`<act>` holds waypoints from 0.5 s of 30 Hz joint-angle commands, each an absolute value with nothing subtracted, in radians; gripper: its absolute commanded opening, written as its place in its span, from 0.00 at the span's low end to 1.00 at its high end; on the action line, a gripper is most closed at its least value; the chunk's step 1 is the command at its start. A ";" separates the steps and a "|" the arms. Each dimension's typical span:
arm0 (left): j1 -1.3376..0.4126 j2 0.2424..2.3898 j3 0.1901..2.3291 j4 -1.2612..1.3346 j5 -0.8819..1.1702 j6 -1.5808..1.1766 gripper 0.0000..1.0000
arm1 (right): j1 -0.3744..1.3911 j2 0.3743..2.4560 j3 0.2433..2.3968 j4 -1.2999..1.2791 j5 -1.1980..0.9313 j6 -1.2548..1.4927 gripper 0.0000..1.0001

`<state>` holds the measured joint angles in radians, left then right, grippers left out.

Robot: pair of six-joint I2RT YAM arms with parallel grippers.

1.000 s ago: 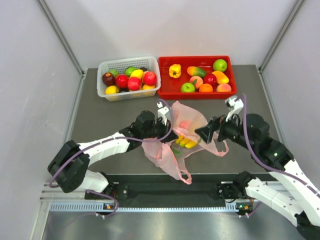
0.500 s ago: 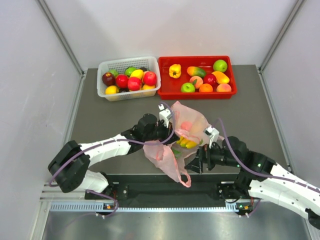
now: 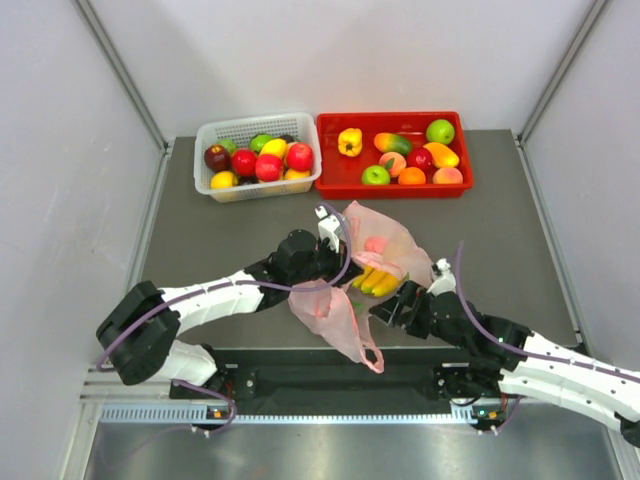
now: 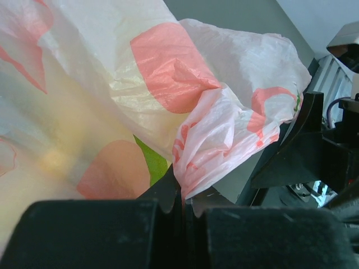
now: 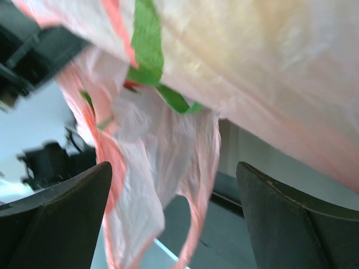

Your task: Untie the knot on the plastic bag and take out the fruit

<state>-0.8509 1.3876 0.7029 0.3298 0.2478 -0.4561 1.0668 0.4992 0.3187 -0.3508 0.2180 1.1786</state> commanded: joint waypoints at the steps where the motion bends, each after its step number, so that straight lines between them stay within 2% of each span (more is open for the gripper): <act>1: -0.865 1.390 0.696 0.423 0.230 -0.477 0.00 | 1.085 0.471 0.312 -0.281 0.394 1.314 0.91; 6: -0.885 1.405 0.701 0.443 0.224 -0.489 0.00 | 1.085 0.463 0.269 -0.268 0.478 1.423 0.90; 15: -0.902 1.427 0.703 0.469 0.219 -0.502 0.00 | 1.083 0.532 0.226 -0.150 0.497 1.517 0.89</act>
